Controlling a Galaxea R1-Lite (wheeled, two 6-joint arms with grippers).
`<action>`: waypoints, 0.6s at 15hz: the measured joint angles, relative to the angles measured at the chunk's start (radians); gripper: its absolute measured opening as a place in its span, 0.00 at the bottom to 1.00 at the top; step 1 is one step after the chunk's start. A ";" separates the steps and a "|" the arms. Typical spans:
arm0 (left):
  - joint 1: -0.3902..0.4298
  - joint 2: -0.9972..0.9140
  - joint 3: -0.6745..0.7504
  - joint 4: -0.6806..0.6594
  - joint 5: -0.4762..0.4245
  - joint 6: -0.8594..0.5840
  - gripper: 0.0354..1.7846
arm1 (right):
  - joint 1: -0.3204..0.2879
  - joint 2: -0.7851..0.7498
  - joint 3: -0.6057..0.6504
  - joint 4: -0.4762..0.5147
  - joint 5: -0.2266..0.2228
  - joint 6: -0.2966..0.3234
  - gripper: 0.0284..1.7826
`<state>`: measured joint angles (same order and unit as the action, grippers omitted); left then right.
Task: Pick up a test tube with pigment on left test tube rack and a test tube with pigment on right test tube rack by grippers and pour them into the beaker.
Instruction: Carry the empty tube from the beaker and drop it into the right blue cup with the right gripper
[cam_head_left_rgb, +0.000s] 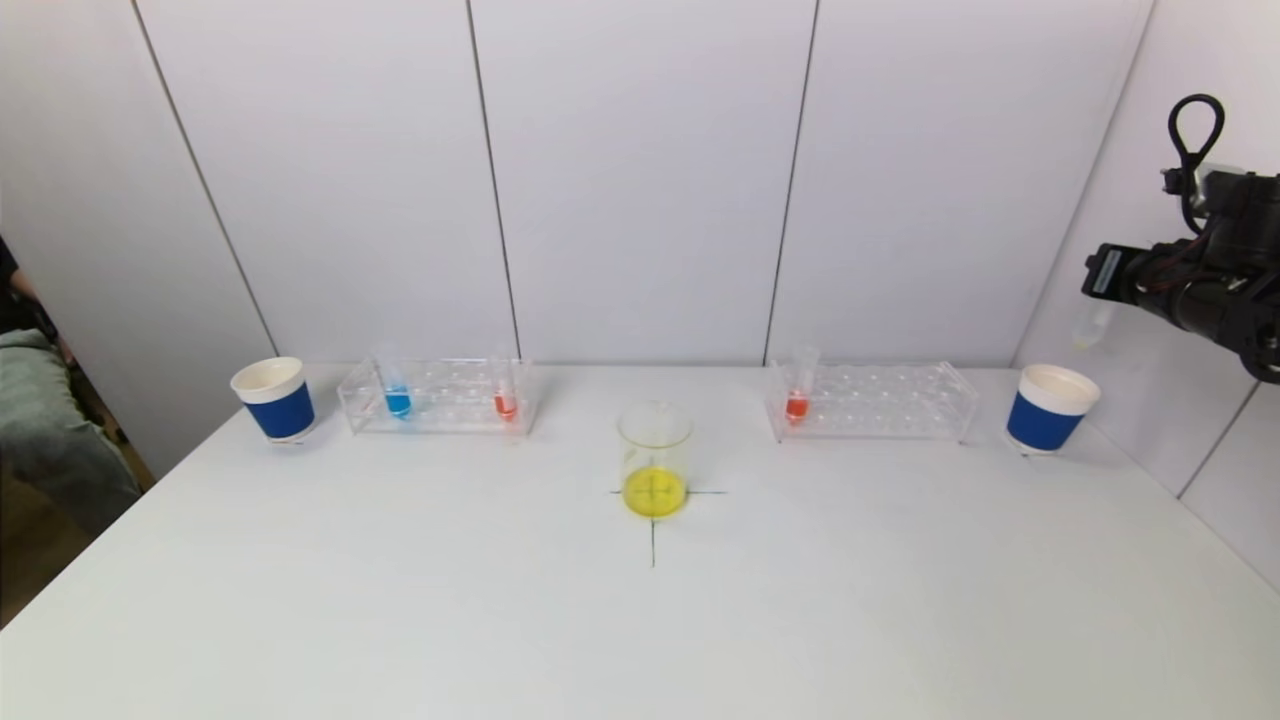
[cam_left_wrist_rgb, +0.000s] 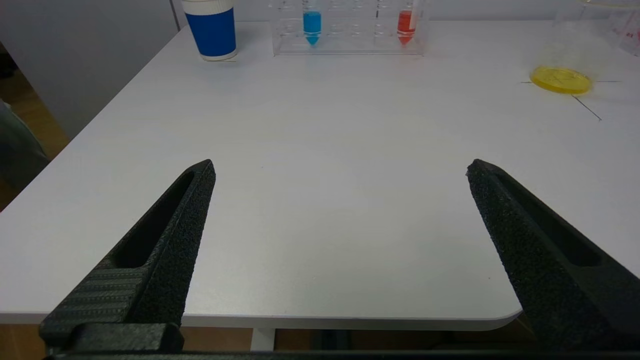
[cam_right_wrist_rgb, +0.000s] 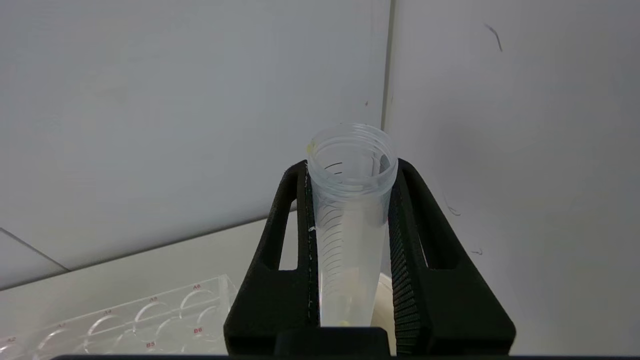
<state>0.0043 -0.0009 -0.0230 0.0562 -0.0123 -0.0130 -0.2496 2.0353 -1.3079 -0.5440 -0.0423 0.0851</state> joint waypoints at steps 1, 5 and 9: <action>0.000 0.000 0.000 0.000 0.000 0.000 0.99 | 0.000 0.010 0.009 -0.010 0.000 0.000 0.25; 0.000 0.000 0.000 0.000 0.000 0.000 0.99 | 0.000 0.046 0.070 -0.103 0.000 0.001 0.25; 0.000 0.000 0.000 0.000 0.000 0.000 0.99 | -0.005 0.087 0.118 -0.190 0.001 -0.002 0.25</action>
<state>0.0043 -0.0009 -0.0230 0.0566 -0.0123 -0.0130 -0.2545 2.1219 -1.1902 -0.7345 -0.0409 0.0832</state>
